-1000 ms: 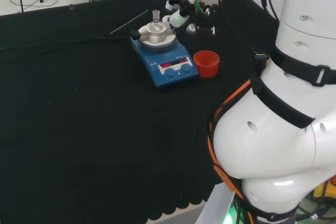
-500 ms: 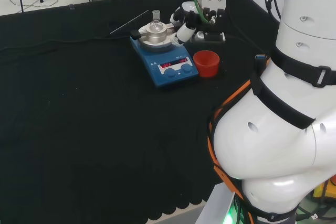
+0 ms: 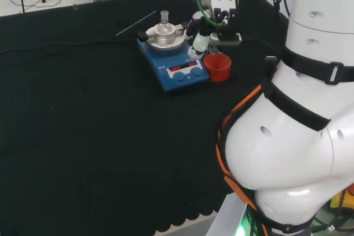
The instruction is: Turn on the heater.
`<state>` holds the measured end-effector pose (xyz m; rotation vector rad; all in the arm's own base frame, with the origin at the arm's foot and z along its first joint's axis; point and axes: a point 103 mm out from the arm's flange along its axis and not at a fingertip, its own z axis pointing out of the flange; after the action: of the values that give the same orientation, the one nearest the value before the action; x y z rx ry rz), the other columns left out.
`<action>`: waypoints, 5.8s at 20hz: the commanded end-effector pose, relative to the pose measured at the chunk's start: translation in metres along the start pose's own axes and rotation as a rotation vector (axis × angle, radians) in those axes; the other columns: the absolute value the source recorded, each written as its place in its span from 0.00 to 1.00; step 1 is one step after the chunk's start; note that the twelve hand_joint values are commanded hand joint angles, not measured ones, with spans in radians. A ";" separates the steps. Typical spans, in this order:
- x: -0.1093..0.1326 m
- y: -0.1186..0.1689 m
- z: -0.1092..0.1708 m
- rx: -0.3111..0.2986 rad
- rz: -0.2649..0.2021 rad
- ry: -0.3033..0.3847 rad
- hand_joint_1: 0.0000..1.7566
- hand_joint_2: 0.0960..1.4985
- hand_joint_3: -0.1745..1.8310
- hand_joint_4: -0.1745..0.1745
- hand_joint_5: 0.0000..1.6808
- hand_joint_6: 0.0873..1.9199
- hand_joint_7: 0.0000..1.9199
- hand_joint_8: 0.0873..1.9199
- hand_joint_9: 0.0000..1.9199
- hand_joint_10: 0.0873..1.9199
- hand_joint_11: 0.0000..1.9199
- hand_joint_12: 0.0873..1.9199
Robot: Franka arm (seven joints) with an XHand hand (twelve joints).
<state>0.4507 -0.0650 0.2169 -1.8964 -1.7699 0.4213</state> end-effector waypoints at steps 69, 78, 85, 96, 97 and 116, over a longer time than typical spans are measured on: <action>0.026 0.024 0.044 0.430 0.058 -0.198 0.80 0.38 0.61 0.53 0.08 0.00 0.82 0.81 0.92 0.78 1.00 0.81; 0.028 0.026 0.047 0.432 0.042 -0.196 0.80 0.38 0.61 0.53 0.09 0.00 0.82 0.81 0.92 0.78 1.00 0.81; 0.027 0.026 0.048 0.433 0.041 -0.196 0.80 0.38 0.61 0.53 0.09 0.00 0.82 0.81 0.92 0.78 1.00 0.81; 0.023 0.027 0.052 0.440 0.044 -0.197 0.80 0.38 0.61 0.52 0.09 0.00 0.82 0.81 0.92 0.78 1.00 0.81; 0.024 0.028 0.052 0.442 0.046 -0.199 0.80 0.38 0.61 0.52 0.09 0.00 0.82 0.81 0.92 0.78 1.00 0.81; 0.031 0.005 0.003 0.381 0.039 -0.173 0.80 0.38 0.61 0.51 0.10 0.00 0.82 0.81 0.92 0.78 1.00 0.81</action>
<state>0.4541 -0.0323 0.1927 -1.6478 -1.6086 0.9189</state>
